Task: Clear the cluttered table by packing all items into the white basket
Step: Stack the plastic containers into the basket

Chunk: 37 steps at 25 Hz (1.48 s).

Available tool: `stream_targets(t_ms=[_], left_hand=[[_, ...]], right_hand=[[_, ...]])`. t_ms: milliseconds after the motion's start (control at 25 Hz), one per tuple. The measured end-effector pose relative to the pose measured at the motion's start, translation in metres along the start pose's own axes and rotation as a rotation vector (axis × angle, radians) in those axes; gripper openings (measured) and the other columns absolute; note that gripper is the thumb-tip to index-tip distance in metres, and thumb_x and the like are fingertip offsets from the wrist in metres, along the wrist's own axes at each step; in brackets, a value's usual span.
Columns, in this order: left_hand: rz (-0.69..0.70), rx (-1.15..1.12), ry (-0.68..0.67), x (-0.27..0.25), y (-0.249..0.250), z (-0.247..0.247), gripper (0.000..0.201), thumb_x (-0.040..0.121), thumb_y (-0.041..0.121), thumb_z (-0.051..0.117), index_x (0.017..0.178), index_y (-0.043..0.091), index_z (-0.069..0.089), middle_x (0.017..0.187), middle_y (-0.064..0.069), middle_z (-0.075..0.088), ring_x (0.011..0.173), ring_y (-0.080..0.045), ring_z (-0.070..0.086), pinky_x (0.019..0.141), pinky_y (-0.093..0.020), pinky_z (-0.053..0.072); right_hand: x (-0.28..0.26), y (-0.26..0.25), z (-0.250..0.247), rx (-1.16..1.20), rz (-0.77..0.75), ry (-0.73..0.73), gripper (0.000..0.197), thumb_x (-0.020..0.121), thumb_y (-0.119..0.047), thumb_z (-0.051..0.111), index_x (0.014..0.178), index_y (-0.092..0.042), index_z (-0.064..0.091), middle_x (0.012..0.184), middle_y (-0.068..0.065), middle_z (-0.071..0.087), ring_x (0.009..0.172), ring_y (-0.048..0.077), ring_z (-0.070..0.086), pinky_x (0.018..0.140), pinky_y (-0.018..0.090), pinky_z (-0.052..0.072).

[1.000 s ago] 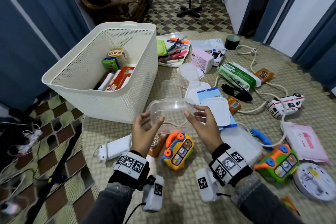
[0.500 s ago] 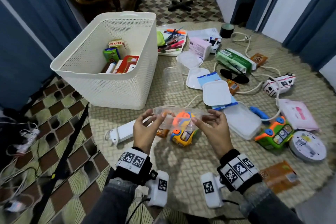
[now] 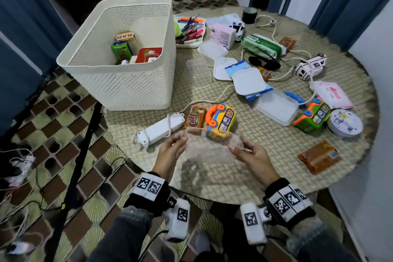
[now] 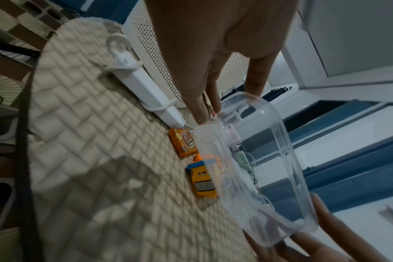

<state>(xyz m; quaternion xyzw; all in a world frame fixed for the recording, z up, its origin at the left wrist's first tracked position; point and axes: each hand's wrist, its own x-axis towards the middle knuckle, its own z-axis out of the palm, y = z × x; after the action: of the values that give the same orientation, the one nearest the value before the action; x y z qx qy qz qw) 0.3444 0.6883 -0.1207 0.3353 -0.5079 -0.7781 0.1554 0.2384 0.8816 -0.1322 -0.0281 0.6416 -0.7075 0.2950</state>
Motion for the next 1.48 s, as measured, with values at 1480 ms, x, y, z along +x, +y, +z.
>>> stream_targets(t_ms=[1480], left_hand=[[0.253,0.475,0.110,0.062,-0.008,0.089,0.030,0.090,-0.003,0.054,0.120,0.000,0.056,0.114,-0.006,0.059,0.102,-0.015,0.056,0.075,-0.009,0.047]], right_hand=[[0.089,-0.009,-0.075,-0.327,0.036,0.404,0.027,0.087,-0.005,0.055,0.109,-0.015,0.067,0.087,0.001,0.062,0.068,0.014,0.053,0.066,0.031,0.044]])
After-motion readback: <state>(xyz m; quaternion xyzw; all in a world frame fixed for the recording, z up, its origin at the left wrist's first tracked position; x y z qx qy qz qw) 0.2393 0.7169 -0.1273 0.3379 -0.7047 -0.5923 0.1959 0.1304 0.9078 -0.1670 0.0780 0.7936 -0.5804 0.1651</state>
